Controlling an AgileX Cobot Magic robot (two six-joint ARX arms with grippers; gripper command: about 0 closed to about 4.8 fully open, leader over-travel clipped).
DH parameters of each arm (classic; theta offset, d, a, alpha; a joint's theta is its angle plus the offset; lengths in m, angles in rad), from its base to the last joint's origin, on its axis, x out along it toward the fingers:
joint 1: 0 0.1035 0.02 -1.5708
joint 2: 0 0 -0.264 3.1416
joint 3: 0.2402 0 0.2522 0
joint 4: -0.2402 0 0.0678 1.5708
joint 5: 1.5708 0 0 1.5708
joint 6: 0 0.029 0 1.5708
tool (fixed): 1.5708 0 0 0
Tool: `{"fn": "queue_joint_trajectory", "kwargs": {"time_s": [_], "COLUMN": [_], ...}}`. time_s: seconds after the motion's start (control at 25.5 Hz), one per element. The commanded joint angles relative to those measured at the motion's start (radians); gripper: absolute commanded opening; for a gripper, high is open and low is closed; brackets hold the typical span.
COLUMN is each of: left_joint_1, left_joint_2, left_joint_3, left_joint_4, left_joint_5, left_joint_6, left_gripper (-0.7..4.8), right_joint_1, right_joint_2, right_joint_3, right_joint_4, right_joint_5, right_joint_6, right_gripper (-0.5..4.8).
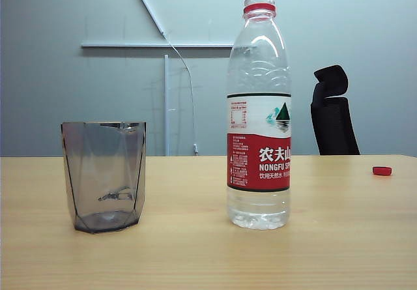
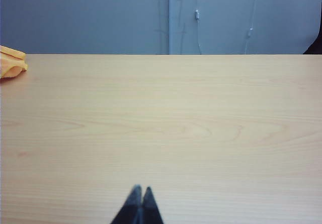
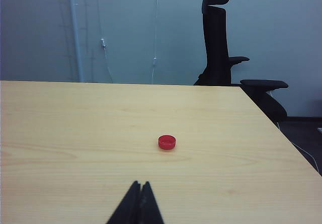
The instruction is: Pick up the mineral water bottle on the table and pour water into the mug until it's half full.
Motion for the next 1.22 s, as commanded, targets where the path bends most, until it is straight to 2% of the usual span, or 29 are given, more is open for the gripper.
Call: {"fn": "queue_joint_trajectory", "kwargs": {"time_s": [0.04, 0.43, 0.55, 0.59, 0.67, 1.02, 1.1, 1.14, 1.22], "left_joint_1": [0.000, 0.000, -0.022, -0.042, -0.152, -0.505, -0.549, -0.573, -0.575], "left_joint_2": [0.000, 0.000, 0.000, 0.001, 0.024, 0.099, 0.100, 0.100, 0.100], "left_joint_3": [0.002, 0.002, 0.002, 0.002, 0.002, 0.002, 0.002, 0.002, 0.002], "left_joint_4": [0.006, 0.006, 0.006, 0.006, 0.006, 0.006, 0.005, 0.006, 0.006], "left_joint_5": [0.004, 0.004, -0.004, -0.015, -0.045, -0.038, -0.035, -0.035, -0.035], "left_joint_6": [0.002, 0.002, 0.002, 0.002, 0.002, 0.000, 0.000, 0.000, 0.000], "left_gripper": [-0.02, -0.02, -0.02, -0.02, -0.02, -0.02, -0.02, -0.02, -0.02], "right_joint_1": [0.000, 0.000, 0.002, 0.001, 0.002, 0.002, 0.003, 0.003, 0.003], "right_joint_2": [-0.002, -0.002, -0.002, -0.002, -0.002, 0.000, 0.000, 0.001, 0.001], "right_joint_3": [-0.004, -0.004, -0.004, -0.004, -0.004, 0.016, 0.028, 0.050, 0.077], "right_joint_4": [0.017, 0.017, 0.018, 0.018, 0.032, 0.054, 0.043, 0.003, -0.073], "right_joint_5": [0.000, 0.000, -0.007, -0.014, -0.066, -0.274, -0.346, -0.426, -0.480], "right_joint_6": [0.000, 0.001, 0.113, 0.143, 0.228, 0.436, 0.468, 0.473, 0.473], "right_gripper": [-0.01, -0.01, -0.01, -0.01, -0.01, -0.01, 0.00, 0.00, 0.00]}}
